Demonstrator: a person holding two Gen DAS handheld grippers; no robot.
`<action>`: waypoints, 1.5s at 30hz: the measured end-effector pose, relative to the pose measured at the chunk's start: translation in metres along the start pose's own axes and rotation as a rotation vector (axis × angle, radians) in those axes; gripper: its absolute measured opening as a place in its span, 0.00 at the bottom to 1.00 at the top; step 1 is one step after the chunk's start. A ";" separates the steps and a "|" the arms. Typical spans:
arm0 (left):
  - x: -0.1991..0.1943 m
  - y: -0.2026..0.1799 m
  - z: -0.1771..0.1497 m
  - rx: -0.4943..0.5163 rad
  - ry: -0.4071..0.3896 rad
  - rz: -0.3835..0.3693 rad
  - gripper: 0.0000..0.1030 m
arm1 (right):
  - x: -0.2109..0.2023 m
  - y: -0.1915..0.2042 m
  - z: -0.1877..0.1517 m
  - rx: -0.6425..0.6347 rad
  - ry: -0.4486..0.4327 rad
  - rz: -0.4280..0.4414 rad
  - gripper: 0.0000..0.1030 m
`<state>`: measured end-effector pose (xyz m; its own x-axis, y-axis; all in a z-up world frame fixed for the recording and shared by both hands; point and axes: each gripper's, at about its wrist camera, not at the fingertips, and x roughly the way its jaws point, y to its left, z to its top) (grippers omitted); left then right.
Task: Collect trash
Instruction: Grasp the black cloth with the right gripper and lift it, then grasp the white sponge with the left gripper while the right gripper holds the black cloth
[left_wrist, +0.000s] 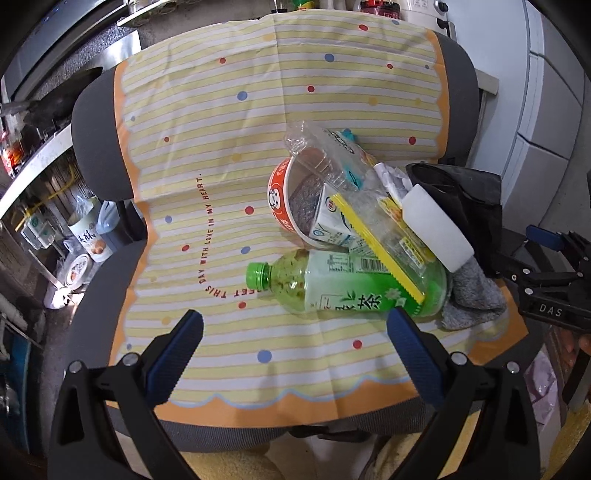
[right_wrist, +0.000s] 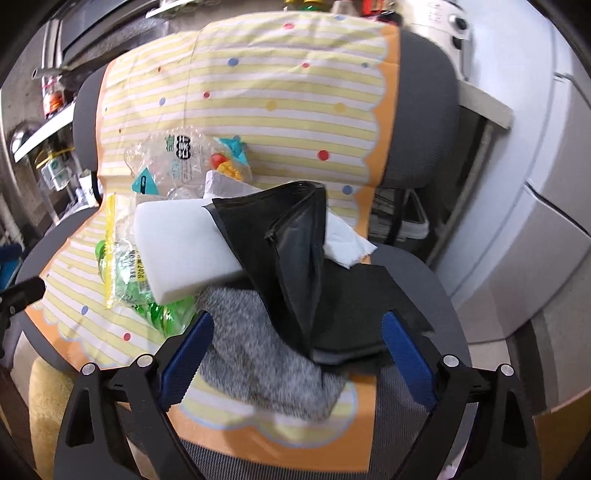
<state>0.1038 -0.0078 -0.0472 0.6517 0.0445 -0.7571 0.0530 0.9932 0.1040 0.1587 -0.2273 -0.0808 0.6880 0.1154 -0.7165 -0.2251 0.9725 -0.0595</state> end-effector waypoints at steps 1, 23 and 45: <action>0.001 0.000 0.002 -0.004 0.001 -0.007 0.94 | 0.004 0.001 0.001 -0.006 0.005 -0.003 0.70; -0.002 -0.018 0.002 0.034 0.007 -0.087 0.94 | -0.014 -0.081 0.015 0.347 -0.211 0.047 0.02; 0.038 -0.120 0.024 0.468 -0.036 -0.107 0.81 | -0.114 -0.097 -0.068 0.570 -0.237 0.212 0.03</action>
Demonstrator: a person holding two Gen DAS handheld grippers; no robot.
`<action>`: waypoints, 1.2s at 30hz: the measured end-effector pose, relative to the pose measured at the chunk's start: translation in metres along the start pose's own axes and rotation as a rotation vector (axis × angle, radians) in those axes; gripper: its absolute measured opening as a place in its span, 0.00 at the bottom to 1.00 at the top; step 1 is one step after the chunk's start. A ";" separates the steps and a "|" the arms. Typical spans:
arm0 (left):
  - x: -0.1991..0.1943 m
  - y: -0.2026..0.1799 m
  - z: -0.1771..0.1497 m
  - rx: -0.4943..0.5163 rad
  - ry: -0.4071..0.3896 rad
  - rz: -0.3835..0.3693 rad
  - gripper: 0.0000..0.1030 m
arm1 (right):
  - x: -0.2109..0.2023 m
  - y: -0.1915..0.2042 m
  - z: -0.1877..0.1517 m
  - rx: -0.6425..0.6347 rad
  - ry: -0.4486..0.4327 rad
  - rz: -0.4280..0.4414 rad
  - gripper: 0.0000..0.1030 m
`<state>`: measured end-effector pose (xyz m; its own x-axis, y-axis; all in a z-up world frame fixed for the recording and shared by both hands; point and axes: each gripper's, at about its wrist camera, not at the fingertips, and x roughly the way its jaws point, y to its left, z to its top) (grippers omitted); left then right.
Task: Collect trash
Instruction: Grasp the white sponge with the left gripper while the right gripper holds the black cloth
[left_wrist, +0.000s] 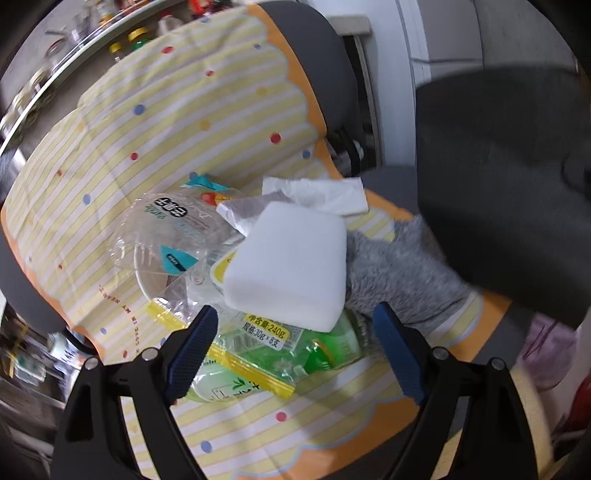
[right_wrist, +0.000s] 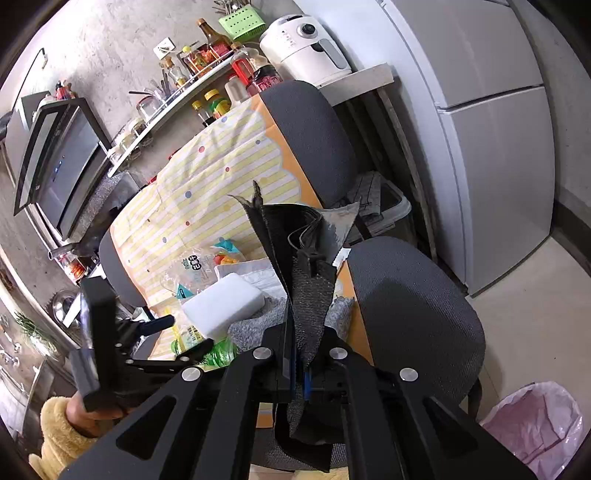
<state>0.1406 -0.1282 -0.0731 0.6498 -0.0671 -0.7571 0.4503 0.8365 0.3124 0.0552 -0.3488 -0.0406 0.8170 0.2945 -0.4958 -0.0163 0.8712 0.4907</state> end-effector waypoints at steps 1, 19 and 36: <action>0.002 0.002 0.000 0.003 0.004 0.002 0.81 | -0.001 -0.001 -0.002 -0.003 0.000 -0.003 0.03; -0.028 0.051 -0.003 -0.181 -0.116 -0.115 0.02 | 0.006 0.012 0.000 -0.066 -0.010 -0.048 0.03; 0.039 0.015 0.028 -0.038 0.004 -0.055 0.74 | 0.007 0.002 0.003 -0.050 -0.023 -0.048 0.03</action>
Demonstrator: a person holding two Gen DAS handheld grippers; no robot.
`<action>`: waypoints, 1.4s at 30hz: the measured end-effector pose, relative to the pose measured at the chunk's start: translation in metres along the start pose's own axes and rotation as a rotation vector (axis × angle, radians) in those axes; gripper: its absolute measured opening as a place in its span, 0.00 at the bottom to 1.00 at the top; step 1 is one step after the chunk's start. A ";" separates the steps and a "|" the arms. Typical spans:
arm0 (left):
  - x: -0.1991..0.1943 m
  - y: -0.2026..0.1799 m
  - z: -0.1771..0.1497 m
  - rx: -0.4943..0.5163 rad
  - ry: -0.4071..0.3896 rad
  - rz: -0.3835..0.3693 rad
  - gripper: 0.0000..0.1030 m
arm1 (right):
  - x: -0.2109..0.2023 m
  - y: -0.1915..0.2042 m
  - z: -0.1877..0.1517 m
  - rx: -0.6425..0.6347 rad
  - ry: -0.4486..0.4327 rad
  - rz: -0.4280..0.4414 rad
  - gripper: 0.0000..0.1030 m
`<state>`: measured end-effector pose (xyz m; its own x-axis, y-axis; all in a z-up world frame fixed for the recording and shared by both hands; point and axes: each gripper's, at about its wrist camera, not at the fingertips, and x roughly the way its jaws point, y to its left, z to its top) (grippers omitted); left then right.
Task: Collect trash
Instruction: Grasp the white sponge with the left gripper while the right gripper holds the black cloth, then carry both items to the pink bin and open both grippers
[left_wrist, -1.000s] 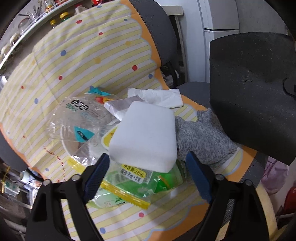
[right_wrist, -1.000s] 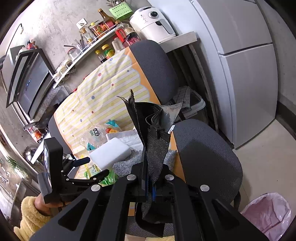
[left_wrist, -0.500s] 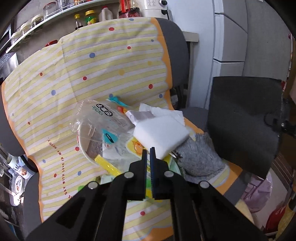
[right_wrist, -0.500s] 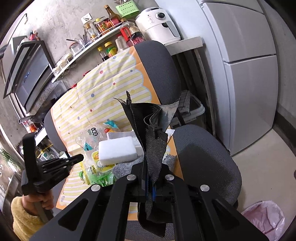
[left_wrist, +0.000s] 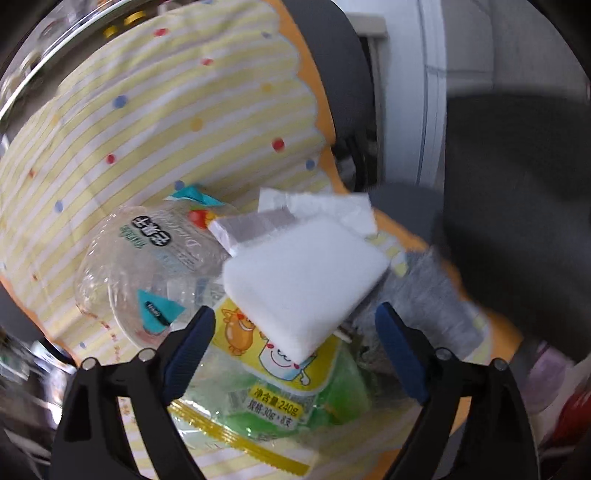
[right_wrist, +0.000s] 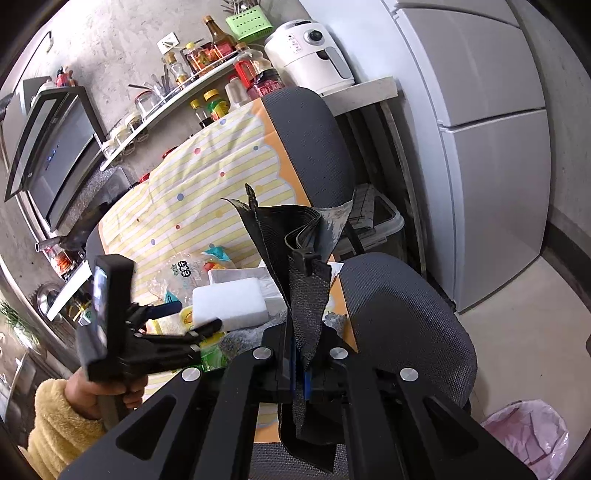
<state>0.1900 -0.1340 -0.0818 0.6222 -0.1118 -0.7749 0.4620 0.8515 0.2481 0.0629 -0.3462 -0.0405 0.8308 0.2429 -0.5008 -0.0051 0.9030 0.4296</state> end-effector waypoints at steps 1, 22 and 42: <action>0.003 0.000 -0.001 0.003 0.008 -0.016 0.60 | 0.000 -0.001 0.000 0.001 0.000 0.001 0.03; -0.123 0.004 -0.031 -0.215 -0.270 -0.050 0.38 | -0.069 0.025 0.021 -0.115 -0.178 -0.136 0.03; -0.105 -0.193 -0.061 -0.059 -0.235 -0.395 0.41 | -0.152 -0.105 -0.098 0.024 -0.014 -0.566 0.03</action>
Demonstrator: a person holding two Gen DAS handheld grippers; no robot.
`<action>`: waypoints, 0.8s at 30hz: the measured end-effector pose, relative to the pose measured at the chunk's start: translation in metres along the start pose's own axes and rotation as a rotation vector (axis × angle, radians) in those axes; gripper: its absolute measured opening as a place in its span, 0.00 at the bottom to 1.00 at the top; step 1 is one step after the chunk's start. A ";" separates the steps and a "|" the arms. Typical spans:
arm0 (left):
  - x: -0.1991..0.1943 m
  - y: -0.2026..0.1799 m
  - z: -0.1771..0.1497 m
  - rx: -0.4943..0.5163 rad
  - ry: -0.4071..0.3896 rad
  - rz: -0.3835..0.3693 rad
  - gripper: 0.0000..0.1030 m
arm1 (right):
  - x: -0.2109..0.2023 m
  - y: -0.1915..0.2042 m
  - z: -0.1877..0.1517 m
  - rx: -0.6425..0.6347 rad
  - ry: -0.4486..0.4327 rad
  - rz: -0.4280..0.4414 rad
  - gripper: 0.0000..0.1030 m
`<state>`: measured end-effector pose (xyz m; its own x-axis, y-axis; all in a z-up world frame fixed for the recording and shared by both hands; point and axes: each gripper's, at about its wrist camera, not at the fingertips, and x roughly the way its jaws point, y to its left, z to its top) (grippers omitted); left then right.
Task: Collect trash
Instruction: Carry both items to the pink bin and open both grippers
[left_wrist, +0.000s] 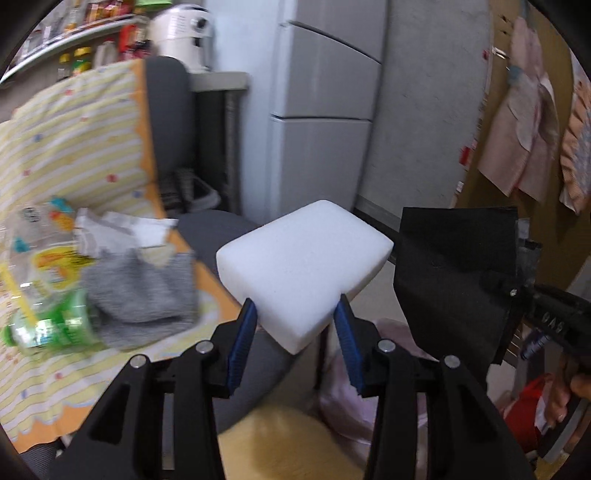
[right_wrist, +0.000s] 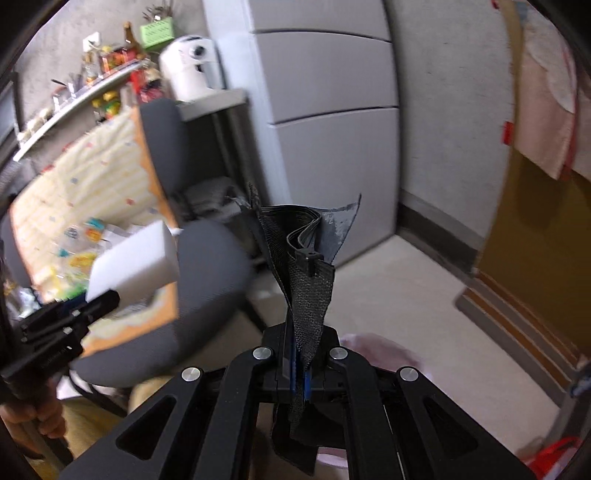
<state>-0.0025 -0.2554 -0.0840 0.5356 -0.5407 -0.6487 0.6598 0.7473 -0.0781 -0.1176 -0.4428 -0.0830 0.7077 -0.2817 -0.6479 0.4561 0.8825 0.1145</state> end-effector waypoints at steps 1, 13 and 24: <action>0.007 -0.008 0.000 0.009 0.011 -0.015 0.41 | 0.005 -0.003 -0.003 -0.004 0.008 -0.025 0.03; 0.043 -0.030 -0.003 0.060 0.094 -0.034 0.42 | 0.056 -0.016 -0.022 0.051 0.122 0.005 0.51; 0.064 -0.061 -0.023 0.154 0.195 -0.106 0.42 | 0.008 -0.044 -0.005 0.143 -0.030 -0.023 0.51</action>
<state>-0.0201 -0.3266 -0.1382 0.3576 -0.5166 -0.7780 0.7870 0.6152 -0.0468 -0.1350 -0.4823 -0.0974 0.7106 -0.3145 -0.6294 0.5433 0.8136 0.2069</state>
